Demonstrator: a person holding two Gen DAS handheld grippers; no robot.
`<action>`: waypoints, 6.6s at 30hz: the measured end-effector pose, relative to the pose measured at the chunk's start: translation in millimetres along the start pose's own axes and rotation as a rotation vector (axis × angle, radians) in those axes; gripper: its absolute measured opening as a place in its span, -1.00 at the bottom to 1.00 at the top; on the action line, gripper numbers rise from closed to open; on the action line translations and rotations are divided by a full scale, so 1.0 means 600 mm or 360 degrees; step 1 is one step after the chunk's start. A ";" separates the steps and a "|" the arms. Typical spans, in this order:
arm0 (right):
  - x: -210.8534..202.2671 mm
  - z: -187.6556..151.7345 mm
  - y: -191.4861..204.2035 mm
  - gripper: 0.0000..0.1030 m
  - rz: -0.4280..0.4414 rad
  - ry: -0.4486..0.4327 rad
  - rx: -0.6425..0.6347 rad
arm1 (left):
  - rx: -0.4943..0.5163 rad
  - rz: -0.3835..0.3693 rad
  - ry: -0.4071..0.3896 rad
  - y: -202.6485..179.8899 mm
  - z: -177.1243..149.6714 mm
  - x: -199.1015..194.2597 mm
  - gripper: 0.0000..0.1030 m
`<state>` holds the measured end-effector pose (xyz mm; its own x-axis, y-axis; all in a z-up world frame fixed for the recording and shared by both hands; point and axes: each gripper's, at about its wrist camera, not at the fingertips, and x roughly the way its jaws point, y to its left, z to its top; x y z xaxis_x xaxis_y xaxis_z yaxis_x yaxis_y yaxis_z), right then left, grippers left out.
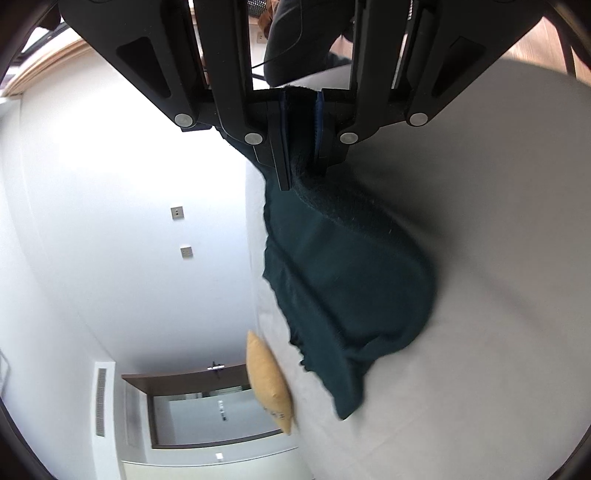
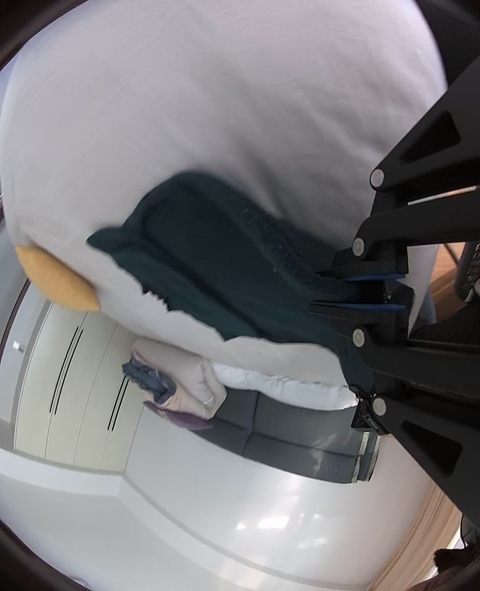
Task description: Fold small clothes
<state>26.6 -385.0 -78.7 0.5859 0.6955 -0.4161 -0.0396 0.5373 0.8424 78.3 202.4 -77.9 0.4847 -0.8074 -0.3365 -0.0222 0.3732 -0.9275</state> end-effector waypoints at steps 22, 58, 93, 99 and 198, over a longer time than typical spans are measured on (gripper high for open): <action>0.223 0.329 0.040 -0.81 -0.0067 -0.0110 -0.0057 | 0.0052 0.0098 -0.0151 -0.068 0.401 0.196 -0.83; 0.345 0.438 0.027 0.48 -0.0403 -0.0329 -0.0197 | -0.0199 0.0263 -0.0493 0.077 0.649 0.312 0.73; 0.458 0.397 0.022 -0.18 -0.0514 -0.0109 -0.0340 | 0.0479 0.0846 -0.0407 0.101 0.466 0.472 -0.46; 0.450 0.414 -0.049 -0.90 -0.0458 -0.0158 -0.0139 | 0.0434 0.0816 -0.0442 0.107 0.448 0.448 -0.47; 0.573 0.237 0.108 0.32 -0.0205 0.0317 -0.0239 | -0.0648 -0.0016 -0.0490 0.184 0.267 0.293 -0.62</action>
<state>340.7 -179.0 -118.4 0.4236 0.6889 -0.5881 -0.1035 0.6818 0.7242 300.9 174.6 -213.5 0.7205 -0.6148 -0.3208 -0.3257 0.1083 -0.9392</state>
